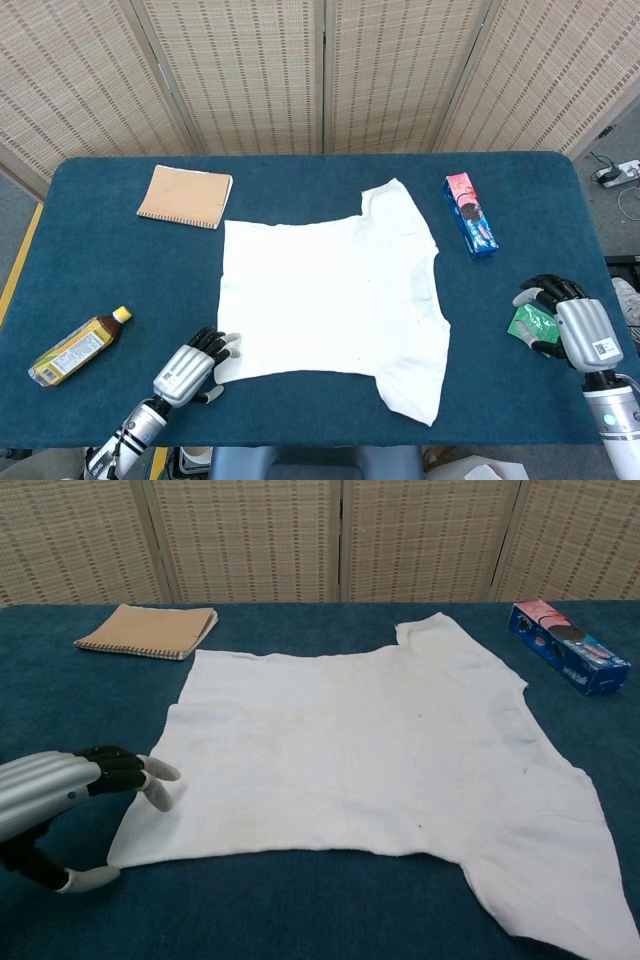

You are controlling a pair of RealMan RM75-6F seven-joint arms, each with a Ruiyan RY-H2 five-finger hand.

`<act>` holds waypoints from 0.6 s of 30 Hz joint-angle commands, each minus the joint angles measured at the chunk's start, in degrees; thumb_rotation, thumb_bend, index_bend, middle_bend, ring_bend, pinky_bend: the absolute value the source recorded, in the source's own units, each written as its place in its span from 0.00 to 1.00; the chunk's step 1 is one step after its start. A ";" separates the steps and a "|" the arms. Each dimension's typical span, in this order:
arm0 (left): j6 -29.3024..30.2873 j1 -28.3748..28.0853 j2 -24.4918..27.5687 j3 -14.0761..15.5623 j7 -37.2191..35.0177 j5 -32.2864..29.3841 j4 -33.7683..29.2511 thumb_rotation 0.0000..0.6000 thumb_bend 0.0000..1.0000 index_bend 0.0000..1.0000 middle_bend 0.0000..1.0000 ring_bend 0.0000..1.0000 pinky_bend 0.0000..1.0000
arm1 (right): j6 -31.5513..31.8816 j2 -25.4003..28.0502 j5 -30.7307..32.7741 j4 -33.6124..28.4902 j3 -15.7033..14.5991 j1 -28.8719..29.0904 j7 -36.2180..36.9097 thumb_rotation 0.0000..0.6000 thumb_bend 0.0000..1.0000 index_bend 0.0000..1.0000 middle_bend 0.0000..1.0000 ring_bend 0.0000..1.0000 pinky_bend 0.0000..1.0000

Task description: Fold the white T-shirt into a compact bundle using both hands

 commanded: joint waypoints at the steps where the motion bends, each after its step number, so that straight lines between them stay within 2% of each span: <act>1: 0.36 -0.06 -0.91 -0.09 -0.11 -0.27 1.17 1.00 0.27 0.33 0.16 0.14 0.07 | 0.01 0.01 0.05 0.13 -0.03 -0.06 0.18 1.00 0.29 0.45 0.32 0.21 0.24; 18: -0.31 -0.76 -2.29 0.47 0.07 -1.82 2.37 1.00 0.27 0.33 0.16 0.14 0.07 | 0.30 -0.05 0.30 0.40 -0.10 -0.46 0.36 1.00 0.29 0.45 0.32 0.21 0.24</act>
